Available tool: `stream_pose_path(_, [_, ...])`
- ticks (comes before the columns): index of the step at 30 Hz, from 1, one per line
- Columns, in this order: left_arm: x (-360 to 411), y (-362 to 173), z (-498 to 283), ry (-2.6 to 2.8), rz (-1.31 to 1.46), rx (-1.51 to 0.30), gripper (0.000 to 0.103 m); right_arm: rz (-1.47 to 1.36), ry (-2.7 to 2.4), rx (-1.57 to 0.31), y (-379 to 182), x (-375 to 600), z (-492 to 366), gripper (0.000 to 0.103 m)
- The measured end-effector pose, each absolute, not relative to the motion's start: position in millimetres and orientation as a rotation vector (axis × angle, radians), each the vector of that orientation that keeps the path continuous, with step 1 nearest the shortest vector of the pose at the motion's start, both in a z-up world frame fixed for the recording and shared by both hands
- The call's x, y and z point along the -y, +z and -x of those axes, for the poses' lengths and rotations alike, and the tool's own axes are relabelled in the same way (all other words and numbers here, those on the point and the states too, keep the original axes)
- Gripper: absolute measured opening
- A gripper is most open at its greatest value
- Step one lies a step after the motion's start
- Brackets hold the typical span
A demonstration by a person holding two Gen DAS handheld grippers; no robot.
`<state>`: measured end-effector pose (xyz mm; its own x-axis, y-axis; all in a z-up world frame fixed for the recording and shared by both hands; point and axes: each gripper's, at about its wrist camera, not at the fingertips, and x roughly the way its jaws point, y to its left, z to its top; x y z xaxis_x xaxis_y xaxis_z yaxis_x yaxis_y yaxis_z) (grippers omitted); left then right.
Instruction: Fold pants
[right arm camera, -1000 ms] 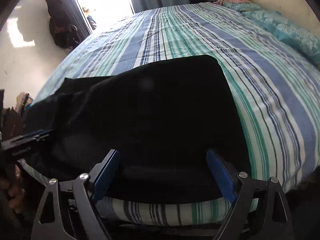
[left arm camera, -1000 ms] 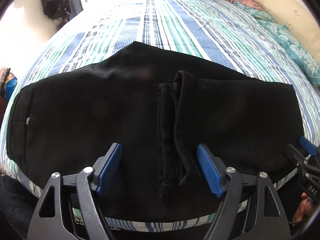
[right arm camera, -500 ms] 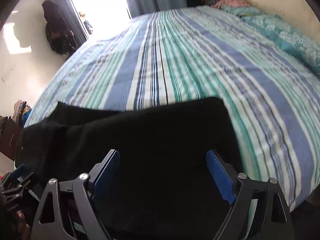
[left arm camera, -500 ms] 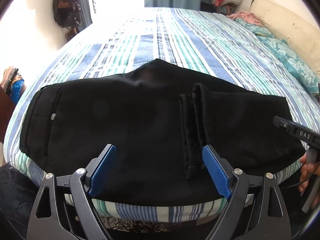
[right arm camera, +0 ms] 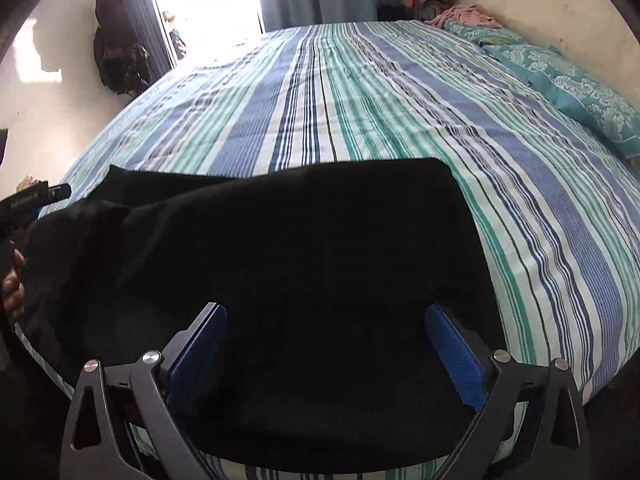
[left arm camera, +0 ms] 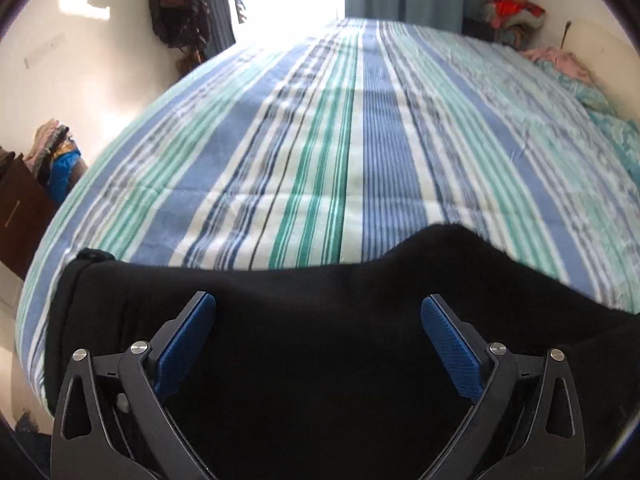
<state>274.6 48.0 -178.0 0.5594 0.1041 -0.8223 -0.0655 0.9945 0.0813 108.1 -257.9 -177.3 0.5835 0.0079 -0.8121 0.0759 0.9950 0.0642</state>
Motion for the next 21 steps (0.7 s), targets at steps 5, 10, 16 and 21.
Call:
stream_pose_path(5, [-37,-190,-258,0.114,-0.150,-0.889,0.103,-0.043,-0.043,-0.917,-186,250,-105,0.103])
stream_pose_path(10, [-38,-187,-256,0.110,-0.145,-0.895,0.103,-0.032,-0.042,-0.913,-188,250,-104,0.103])
stream_pose_path(16, [-37,-189,-259,0.112,-0.151,-0.897,0.103,-0.021,-0.051,-0.908,-187,248,-104,0.103])
stream_pose_path(21, [-35,-190,-261,0.114,-0.152,-0.901,0.103,-0.016,-0.046,-0.908,-188,248,-104,0.103])
